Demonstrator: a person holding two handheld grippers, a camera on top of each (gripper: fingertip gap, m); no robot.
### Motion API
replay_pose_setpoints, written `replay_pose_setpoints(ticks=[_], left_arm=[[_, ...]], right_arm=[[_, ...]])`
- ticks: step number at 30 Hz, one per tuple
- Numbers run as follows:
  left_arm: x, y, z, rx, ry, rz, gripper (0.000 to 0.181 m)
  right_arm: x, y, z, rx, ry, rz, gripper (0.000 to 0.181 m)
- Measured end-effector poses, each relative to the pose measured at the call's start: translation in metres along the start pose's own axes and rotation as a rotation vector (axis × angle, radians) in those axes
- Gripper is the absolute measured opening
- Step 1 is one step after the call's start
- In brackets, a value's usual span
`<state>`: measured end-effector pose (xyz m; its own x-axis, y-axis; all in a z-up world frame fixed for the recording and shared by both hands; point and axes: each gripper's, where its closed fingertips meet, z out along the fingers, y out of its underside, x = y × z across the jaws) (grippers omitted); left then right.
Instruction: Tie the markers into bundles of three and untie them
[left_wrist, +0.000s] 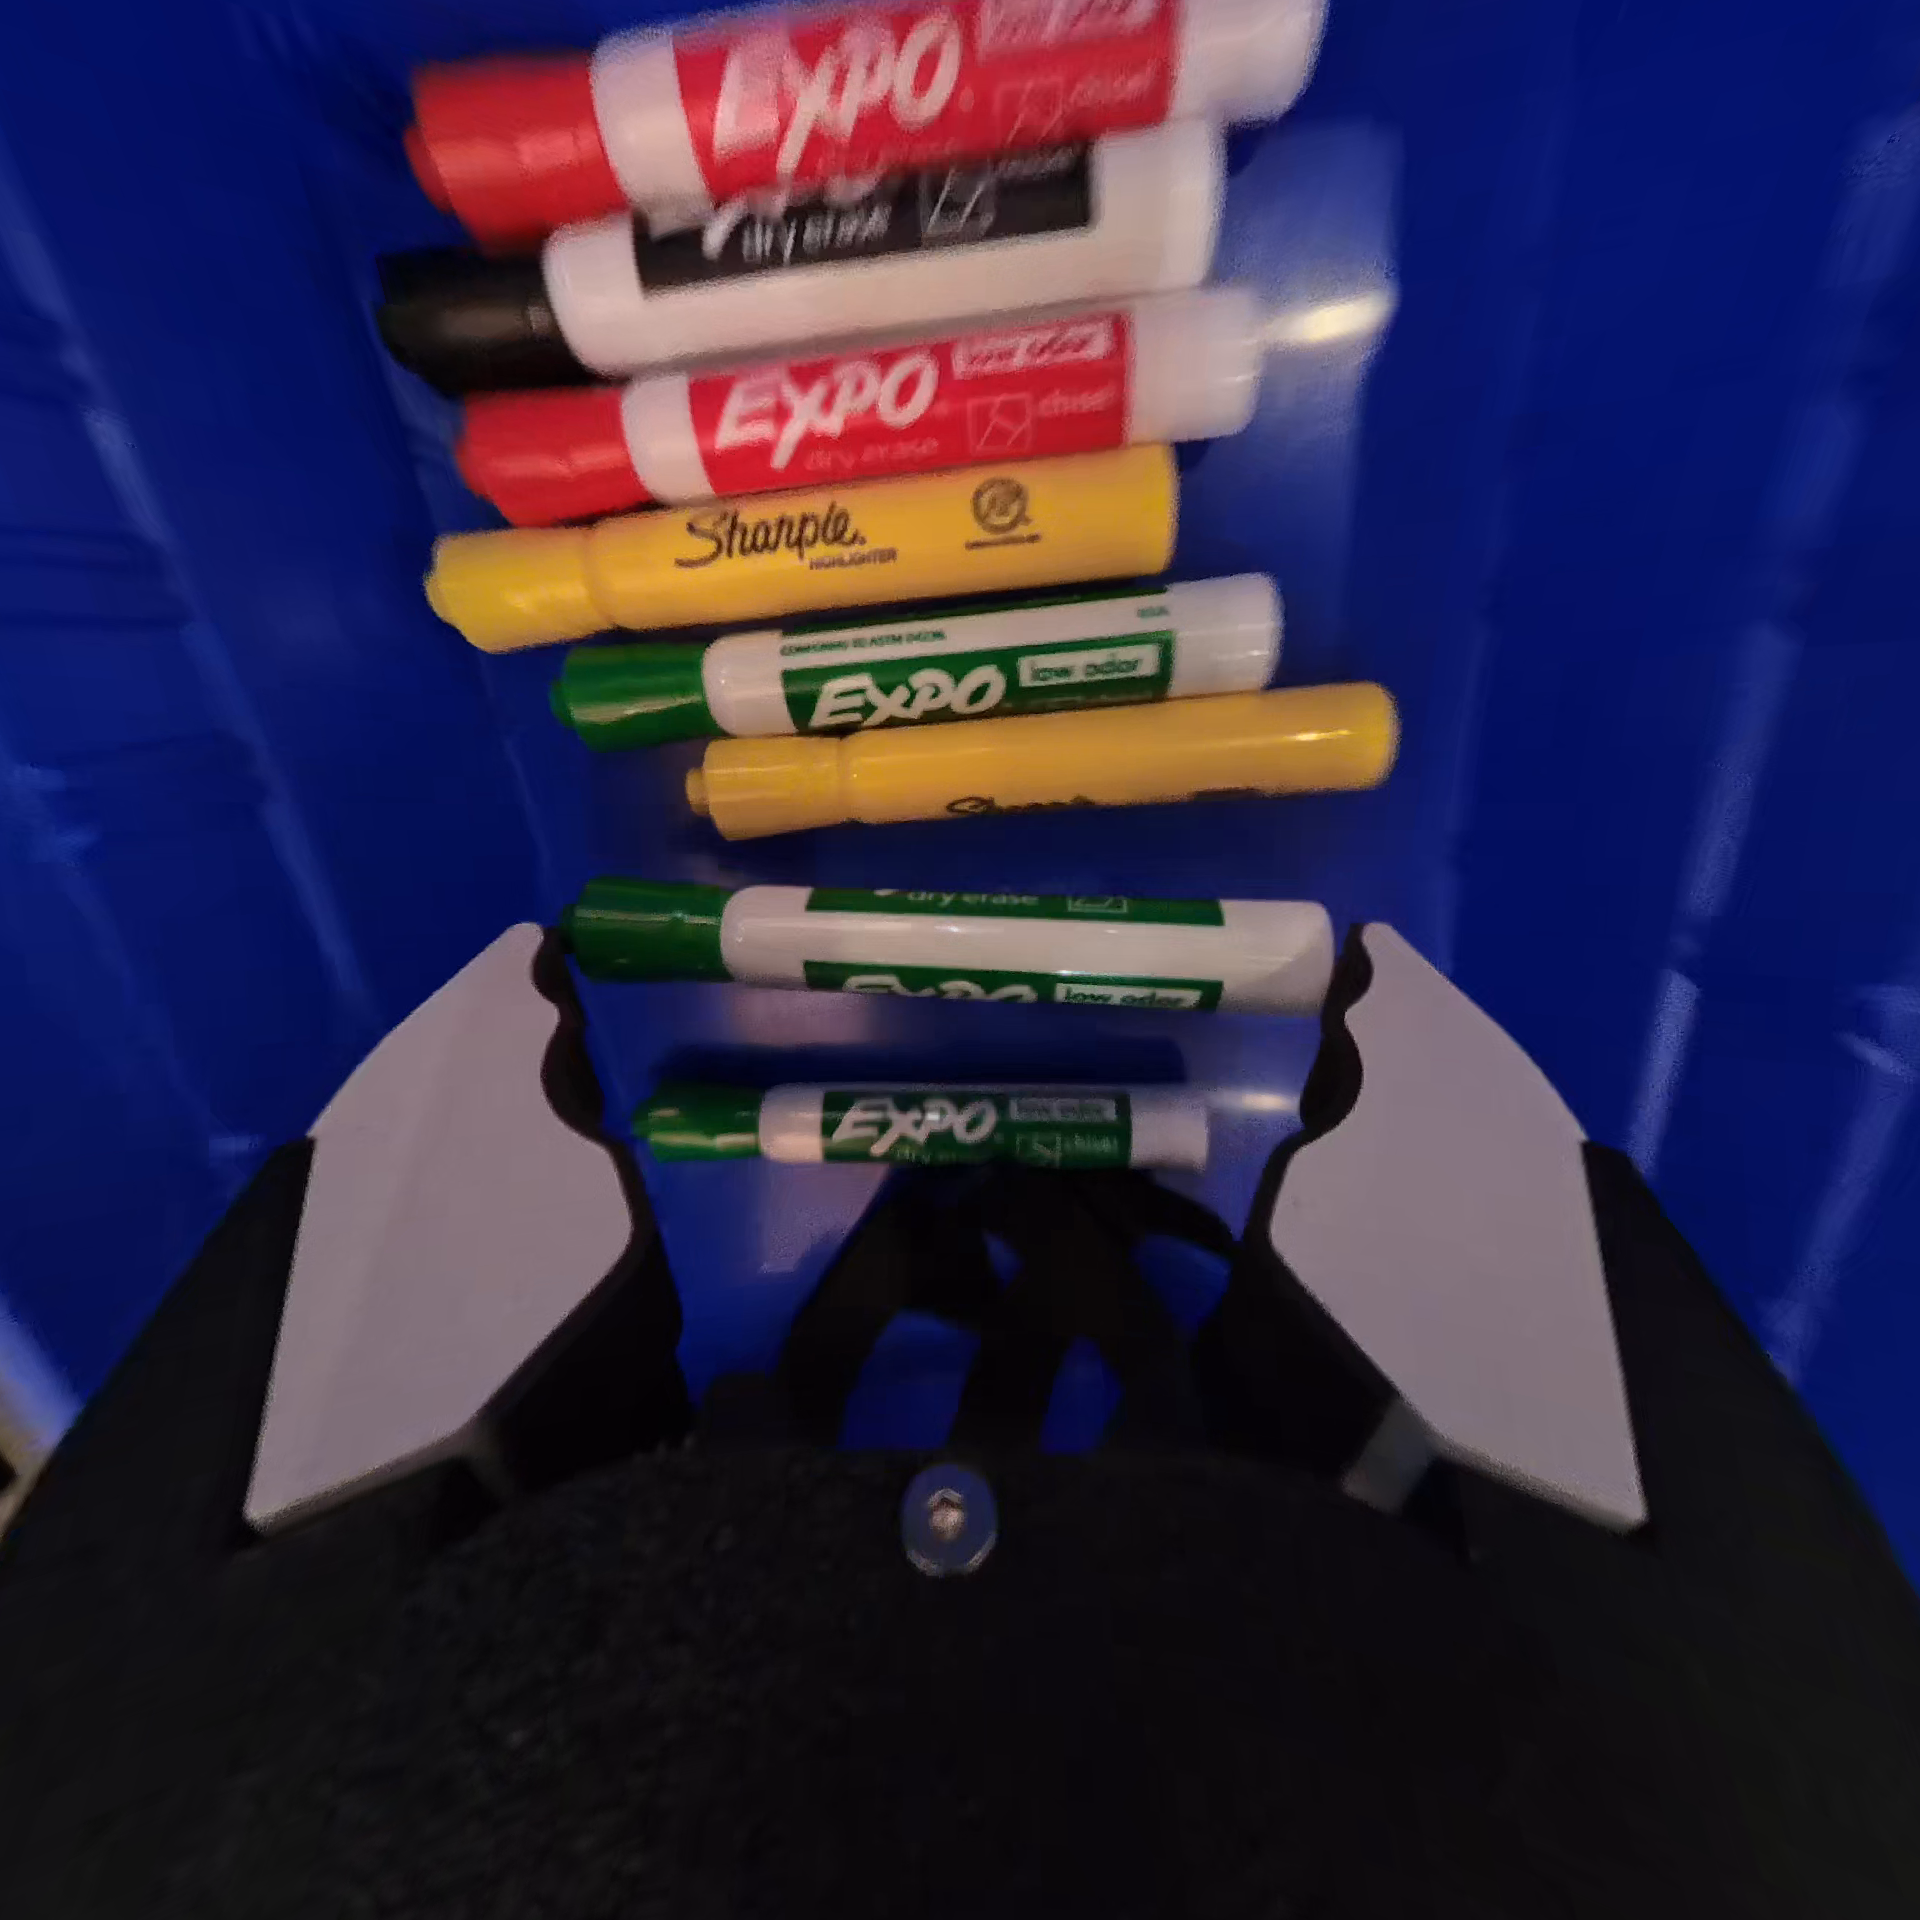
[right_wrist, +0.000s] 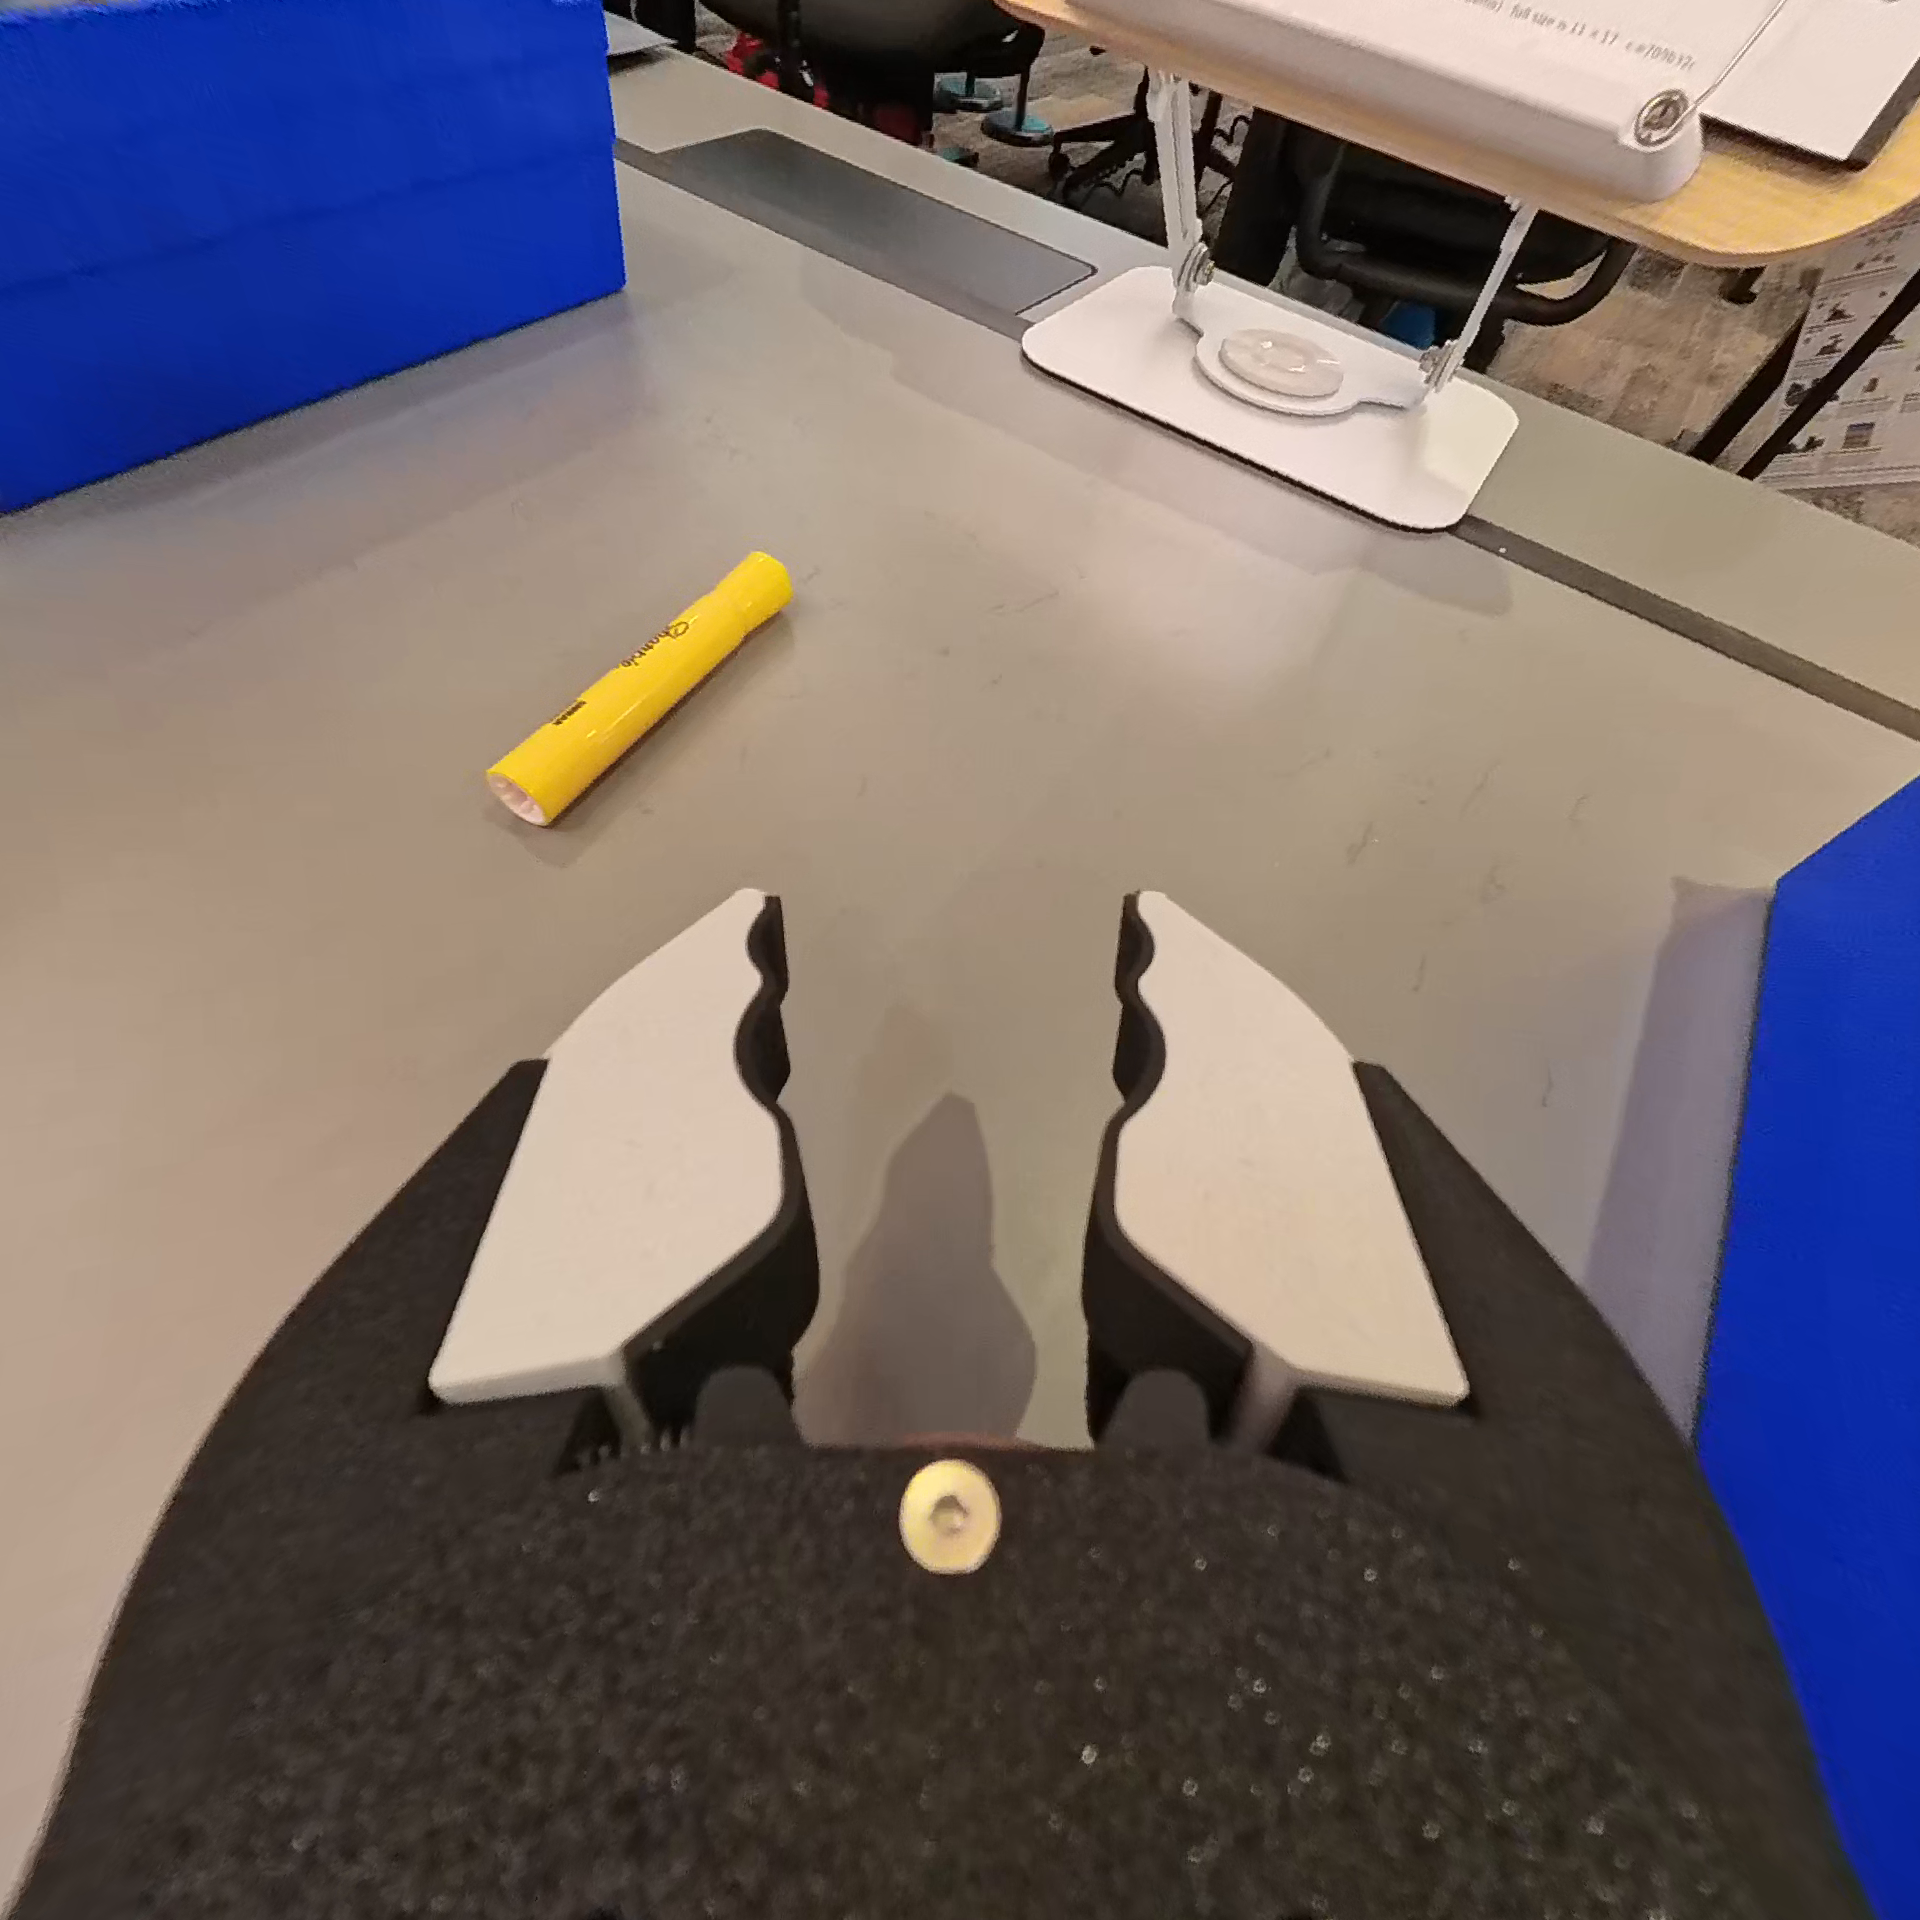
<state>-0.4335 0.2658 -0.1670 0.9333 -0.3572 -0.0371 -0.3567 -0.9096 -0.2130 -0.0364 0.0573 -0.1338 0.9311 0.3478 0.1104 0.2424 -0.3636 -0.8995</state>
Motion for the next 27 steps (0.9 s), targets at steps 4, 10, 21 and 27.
replay_pose_setpoints(ticks=[4,10,21,27], left_arm=[[0.037,-0.017,-0.081,0.199,0.09,0.256,0.132],[0.185,0.017,-0.129,0.281,0.244,0.864,0.131],[0.279,0.039,-0.012,0.051,0.16,1.266,0.125],[0.288,0.045,0.001,-0.005,0.188,1.286,0.124]], right_arm=[[0.003,0.0,-0.001,0.002,0.003,0.008,0.061],[0.005,-0.005,0.001,0.017,-0.002,0.005,0.061],[0.004,-0.006,-0.003,0.034,-0.012,-0.019,0.061],[0.002,0.0,-0.005,0.019,-0.01,-0.028,0.061]])
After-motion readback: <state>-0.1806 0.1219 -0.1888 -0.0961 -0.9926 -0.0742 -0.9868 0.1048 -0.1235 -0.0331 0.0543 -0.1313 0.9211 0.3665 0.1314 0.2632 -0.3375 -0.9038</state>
